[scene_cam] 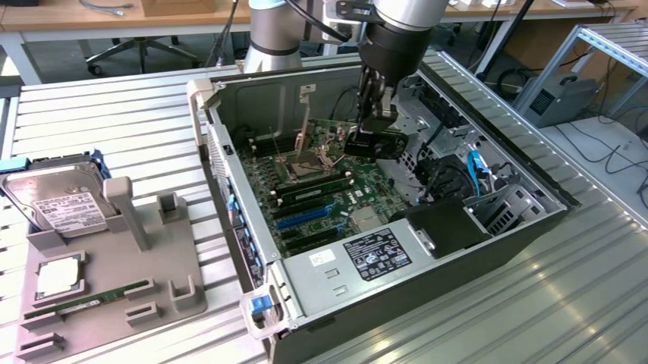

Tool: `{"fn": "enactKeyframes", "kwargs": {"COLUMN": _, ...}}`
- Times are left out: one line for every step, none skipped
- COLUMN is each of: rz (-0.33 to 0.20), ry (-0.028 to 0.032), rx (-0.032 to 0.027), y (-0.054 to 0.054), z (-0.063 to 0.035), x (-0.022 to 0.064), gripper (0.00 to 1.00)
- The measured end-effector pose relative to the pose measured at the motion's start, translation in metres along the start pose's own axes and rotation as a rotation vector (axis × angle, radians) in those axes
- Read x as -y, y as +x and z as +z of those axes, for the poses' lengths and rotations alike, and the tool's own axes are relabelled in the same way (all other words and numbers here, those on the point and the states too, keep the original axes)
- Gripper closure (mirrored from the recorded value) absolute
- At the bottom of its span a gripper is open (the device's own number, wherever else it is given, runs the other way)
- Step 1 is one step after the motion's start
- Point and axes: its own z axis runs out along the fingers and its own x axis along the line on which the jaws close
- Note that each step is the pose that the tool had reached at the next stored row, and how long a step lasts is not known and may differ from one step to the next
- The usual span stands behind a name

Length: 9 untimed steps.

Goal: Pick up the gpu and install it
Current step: 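Insert the gpu into the slot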

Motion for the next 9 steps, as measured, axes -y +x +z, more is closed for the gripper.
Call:
{"fn": "enactKeyframes", "kwargs": {"rz": -0.002, "ry": 0.0, "rx": 0.0, "y": 0.0, "z": 0.0, "x": 0.0, "gripper": 0.73}}
{"fn": "enactKeyframes", "kwargs": {"rz": -0.005, "ry": -0.0001, "rx": -0.0001, "y": 0.0, "z": 0.0, "x": 0.0, "gripper": 0.73}}
{"fn": "enactKeyframes", "kwargs": {"rz": -0.007, "ry": -0.0001, "rx": -0.0001, "y": 0.0, "z": 0.0, "x": 0.0, "gripper": 0.73}}
{"fn": "enactKeyframes", "kwargs": {"rz": -0.008, "ry": -0.0002, "rx": -0.0002, "y": 0.0, "z": 0.0001, "x": 0.0, "gripper": 0.73}}
{"fn": "enactKeyframes", "kwargs": {"rz": -0.01, "ry": -0.0003, "rx": -0.0003, "y": 0.0, "z": 0.0001, "x": 0.0, "gripper": 0.73}}
{"fn": "enactKeyframes", "kwargs": {"rz": -0.012, "ry": -0.0002, "rx": -0.0003, "y": 0.0, "z": 0.0001, "x": 0.0, "gripper": 0.73}}
{"fn": "enactKeyframes", "kwargs": {"rz": -0.013, "ry": -0.0003, "rx": -0.0004, "y": 0.0, "z": 0.0001, "x": 0.0, "gripper": 0.73}}
{"fn": "enactKeyframes", "kwargs": {"rz": -0.015, "ry": -0.0003, "rx": -0.0004, "y": 0.0, "z": 0.0001, "x": 0.0, "gripper": 0.73}}
{"fn": "enactKeyframes", "kwargs": {"rz": -0.017, "ry": -0.0004, "rx": -0.0005, "y": 0.0, "z": 0.0001, "x": 0.0, "gripper": 0.73}}
